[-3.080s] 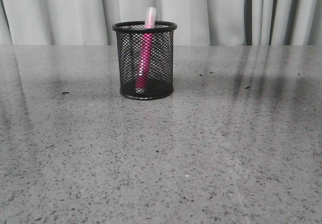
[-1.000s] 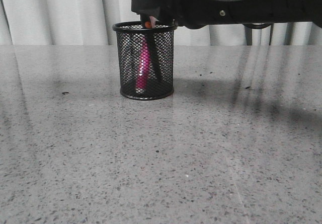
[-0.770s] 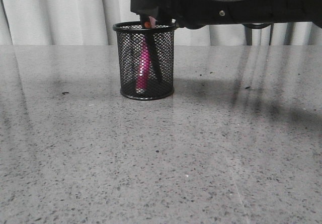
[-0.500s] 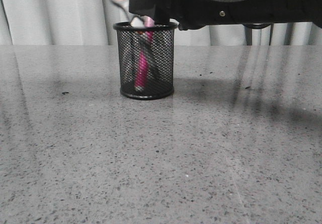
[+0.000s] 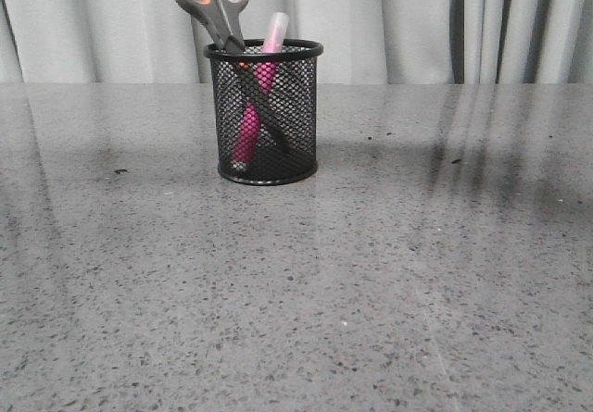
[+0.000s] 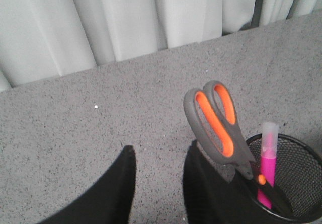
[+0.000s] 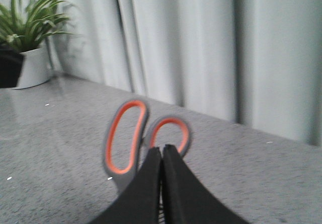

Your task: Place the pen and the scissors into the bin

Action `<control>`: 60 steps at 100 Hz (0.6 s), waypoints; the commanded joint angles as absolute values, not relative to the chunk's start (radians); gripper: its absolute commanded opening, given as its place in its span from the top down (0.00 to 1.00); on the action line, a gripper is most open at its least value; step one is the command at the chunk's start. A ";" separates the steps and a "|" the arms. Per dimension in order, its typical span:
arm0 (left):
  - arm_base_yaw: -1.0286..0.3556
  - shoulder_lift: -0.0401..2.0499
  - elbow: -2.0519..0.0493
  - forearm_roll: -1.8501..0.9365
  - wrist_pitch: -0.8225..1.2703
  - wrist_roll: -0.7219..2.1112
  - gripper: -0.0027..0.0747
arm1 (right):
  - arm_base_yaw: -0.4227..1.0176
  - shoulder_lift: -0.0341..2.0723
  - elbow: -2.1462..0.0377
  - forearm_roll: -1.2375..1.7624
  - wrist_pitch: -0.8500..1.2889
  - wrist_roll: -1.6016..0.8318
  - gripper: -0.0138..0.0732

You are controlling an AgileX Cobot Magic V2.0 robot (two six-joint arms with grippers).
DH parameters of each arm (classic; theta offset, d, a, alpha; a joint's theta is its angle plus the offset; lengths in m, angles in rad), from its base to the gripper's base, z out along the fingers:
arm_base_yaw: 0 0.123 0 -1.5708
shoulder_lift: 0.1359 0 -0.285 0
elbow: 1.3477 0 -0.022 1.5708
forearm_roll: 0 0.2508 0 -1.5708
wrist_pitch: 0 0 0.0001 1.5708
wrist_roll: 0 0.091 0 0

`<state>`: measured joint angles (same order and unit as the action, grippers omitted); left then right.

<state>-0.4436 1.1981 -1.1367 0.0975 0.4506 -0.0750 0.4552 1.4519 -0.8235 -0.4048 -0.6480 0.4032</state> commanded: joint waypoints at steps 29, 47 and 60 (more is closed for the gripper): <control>-0.442 0.903 -0.934 0.112 0.093 -0.079 0.99 | 0.425 1.018 -0.832 -0.430 -0.141 0.297 0.91; -0.442 0.696 -0.698 0.115 -0.054 -0.081 0.99 | 0.425 0.836 -0.712 -0.458 -0.122 0.297 0.91; -0.442 0.550 -0.567 0.084 -0.061 -0.081 0.99 | 0.421 0.677 -0.599 -0.458 -0.121 0.297 0.90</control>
